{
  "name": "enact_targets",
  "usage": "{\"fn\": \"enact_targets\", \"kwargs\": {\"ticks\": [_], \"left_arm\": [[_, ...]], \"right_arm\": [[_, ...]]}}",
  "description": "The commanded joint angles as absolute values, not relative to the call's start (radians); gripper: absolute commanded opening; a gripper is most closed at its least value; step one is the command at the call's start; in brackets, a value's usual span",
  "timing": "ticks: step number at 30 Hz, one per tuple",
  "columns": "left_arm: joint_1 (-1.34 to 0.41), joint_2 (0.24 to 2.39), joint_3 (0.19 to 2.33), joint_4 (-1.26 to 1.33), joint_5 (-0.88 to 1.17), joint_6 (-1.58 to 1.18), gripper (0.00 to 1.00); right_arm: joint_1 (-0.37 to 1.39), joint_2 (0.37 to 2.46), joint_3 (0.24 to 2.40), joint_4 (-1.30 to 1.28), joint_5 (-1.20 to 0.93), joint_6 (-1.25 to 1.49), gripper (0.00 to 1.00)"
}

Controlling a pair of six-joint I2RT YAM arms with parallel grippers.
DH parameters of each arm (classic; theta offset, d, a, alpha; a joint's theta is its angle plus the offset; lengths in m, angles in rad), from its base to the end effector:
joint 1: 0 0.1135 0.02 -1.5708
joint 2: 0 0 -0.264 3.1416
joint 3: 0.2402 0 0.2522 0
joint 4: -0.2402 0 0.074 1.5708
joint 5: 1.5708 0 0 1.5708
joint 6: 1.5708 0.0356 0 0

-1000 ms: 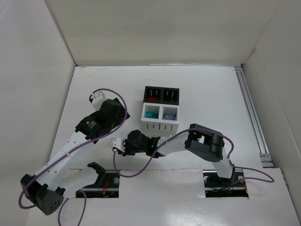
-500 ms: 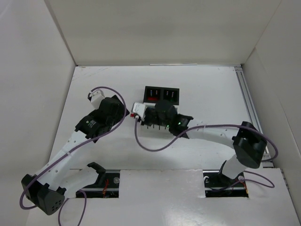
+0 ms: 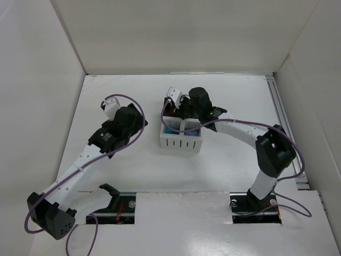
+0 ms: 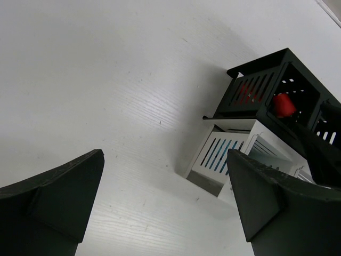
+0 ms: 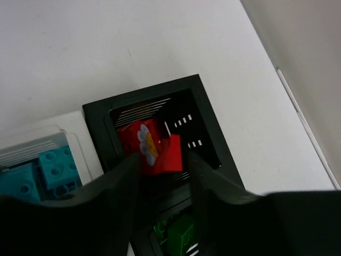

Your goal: Sort the legos into containers by color

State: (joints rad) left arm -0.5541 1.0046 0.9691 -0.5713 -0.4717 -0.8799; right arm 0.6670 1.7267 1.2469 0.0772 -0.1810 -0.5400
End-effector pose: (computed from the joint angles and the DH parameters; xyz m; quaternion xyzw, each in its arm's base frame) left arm 0.1889 -0.0979 0.3273 -0.2466 0.8326 -0.1401 0.4758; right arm 0.3153 0.2564 0.2717 -0.5125 0.6558 0.1101 0.5433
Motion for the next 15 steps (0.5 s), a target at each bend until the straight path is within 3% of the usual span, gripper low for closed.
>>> {"fn": "enact_targets", "kwargs": {"ticks": [1, 3, 5, 6, 7, 15], "left_arm": [[-0.549, 1.000, 1.015, -0.557, -0.505, -0.874, 0.99], [-0.540, 1.000, 1.015, -0.557, -0.505, -0.874, 0.99], [-0.540, 1.000, 1.015, -0.557, -0.505, -0.874, 0.99], [-0.540, 1.000, 1.015, -0.557, -0.496, -0.874, 0.99], [-0.540, 1.000, 1.015, -0.566, -0.495, -0.874, 0.99], [-0.540, 0.968, 0.982, -0.595, -0.495, -0.905, 0.99]], "right_arm": [[0.672, 1.724, 1.312, 0.040, -0.244, -0.557, 0.51], [0.672, 1.695, 1.312, 0.040, -0.244, -0.557, 0.59], [0.672, 1.637, 1.281, 0.040, -0.215, -0.557, 0.74], [0.672, 1.611, 1.270, 0.040, -0.203, -0.557, 0.84], [0.672, 1.547, 1.240, 0.040, -0.189, -0.557, 1.00], [0.514, 1.111, 0.965, -0.135, 0.090, -0.381, 1.00]]}}
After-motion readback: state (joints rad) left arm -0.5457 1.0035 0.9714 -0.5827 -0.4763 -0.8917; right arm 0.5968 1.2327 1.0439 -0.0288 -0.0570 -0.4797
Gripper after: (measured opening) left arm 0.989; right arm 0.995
